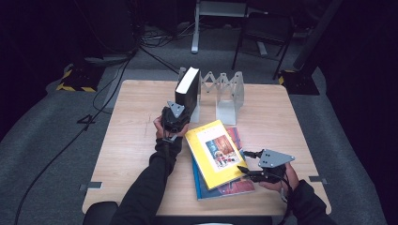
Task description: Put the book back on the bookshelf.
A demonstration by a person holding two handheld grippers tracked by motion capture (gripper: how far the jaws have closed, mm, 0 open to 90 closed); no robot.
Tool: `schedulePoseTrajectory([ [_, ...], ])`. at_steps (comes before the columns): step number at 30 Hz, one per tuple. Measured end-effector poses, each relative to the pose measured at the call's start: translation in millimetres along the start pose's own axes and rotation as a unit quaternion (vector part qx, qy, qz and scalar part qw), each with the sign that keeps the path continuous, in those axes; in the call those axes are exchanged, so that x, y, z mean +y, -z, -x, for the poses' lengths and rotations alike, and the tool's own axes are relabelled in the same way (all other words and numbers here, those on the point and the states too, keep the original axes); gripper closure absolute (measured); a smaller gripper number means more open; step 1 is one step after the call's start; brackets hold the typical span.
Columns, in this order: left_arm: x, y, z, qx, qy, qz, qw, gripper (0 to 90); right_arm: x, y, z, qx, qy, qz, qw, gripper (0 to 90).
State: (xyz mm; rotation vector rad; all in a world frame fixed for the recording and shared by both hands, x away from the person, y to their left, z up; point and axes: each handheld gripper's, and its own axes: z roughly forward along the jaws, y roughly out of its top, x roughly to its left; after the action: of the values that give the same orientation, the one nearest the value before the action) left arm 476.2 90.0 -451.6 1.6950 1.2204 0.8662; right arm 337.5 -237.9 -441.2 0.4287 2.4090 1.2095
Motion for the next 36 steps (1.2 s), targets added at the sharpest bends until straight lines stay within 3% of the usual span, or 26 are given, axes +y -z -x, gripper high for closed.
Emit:
schedulePoseTrajectory([
  [4, 4.0, -6.0, 3.1, 0.016, 0.016, -0.005, 0.9997, 51.5, -1.0, 0.8, 0.5, 0.0, -0.002, 0.003, 1.0, 44.0],
  [8, 5.5, -10.9, 7.3, 0.024, 0.012, -0.003, 0.9996, 51.5, -1.3, 1.4, 0.3, 0.0, 0.0, 0.001, 1.0, 44.0],
  [9, 6.6, -13.1, 8.2, 0.028, 0.021, -0.004, 0.9994, 51.5, -1.1, 1.0, 0.2, 0.0, 0.002, 0.001, 1.0, 44.1],
  [15, 8.3, -16.2, 8.9, 0.031, 0.023, -0.006, 0.9992, 50.7, -1.1, 0.2, 0.2, 0.001, 0.003, -0.001, 1.0, 43.9],
  [18, 7.6, -14.8, 6.7, 0.02, 0.027, -0.006, 0.9994, 50.3, -1.4, 0.3, 0.2, 0.001, 0.002, -0.002, 1.0, 43.7],
  [21, 6.7, -9.2, 7.1, 0.015, 0.011, -0.007, 0.9998, 47.6, -1.5, 1.1, 0.4, 0.0, 0.001, -0.001, 1.0, 43.5],
  [28, -6.2, 11.3, 0.0, -0.021, 0.008, 0.006, 0.9997, 47.4, -1.0, 0.2, 0.0, 0.0, 0.001, -0.001, 1.0, 43.4],
  [31, -17.3, 15.0, -1.1, -0.031, 0.008, 0.002, 0.9995, 52.5, -0.8, -0.2, -0.2, 0.0, 0.001, -0.004, 1.0, 43.4],
  [36, -26.2, 12.1, -0.9, -0.032, 0.009, -0.007, 0.9994, 62.3, -0.7, -1.5, -0.7, 0.001, 0.004, -0.005, 1.0, 43.3],
])
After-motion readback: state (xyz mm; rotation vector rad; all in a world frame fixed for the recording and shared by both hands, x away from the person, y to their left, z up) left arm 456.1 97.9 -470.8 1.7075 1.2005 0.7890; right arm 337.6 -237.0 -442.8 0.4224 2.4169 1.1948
